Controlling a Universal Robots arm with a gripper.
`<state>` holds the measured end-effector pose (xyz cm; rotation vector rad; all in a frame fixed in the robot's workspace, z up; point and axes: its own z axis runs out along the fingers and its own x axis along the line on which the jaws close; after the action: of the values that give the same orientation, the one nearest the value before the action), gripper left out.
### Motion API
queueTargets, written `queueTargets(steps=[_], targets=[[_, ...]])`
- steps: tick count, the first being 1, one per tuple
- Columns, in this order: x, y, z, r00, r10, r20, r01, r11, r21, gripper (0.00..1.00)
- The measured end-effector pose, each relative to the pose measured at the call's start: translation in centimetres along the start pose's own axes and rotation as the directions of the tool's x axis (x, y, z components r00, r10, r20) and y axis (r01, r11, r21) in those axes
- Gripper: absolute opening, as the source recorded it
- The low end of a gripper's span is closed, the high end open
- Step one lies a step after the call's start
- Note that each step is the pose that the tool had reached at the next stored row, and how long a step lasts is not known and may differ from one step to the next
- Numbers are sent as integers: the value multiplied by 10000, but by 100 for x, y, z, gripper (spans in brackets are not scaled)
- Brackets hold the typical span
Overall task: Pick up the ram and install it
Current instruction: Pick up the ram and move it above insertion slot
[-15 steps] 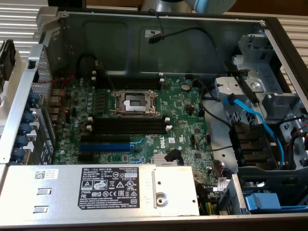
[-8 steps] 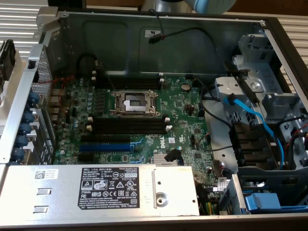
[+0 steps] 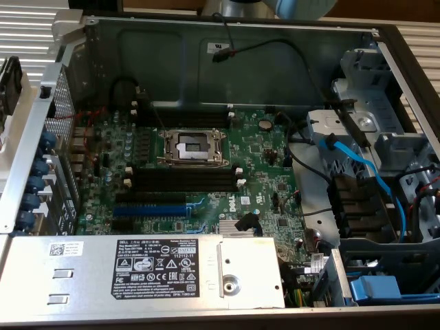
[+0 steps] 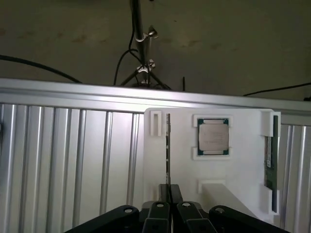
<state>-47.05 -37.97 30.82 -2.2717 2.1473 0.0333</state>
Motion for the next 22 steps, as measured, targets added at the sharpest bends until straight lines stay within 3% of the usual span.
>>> queueTargets(steps=[9,14,16,17,20,22], targets=[[-32,0,-322,10000,11,5,-11,10000,-78,12],[-38,-1,-481,10000,15,10,-15,9998,-174,12],[-39,-8,-536,10000,16,13,-16,9997,-237,12],[-39,-11,-551,10000,17,19,-17,9996,-265,12],[-33,-12,-553,10000,17,82,-15,9996,-270,12],[-34,-12,-553,10000,18,82,-16,9996,-270,12]])
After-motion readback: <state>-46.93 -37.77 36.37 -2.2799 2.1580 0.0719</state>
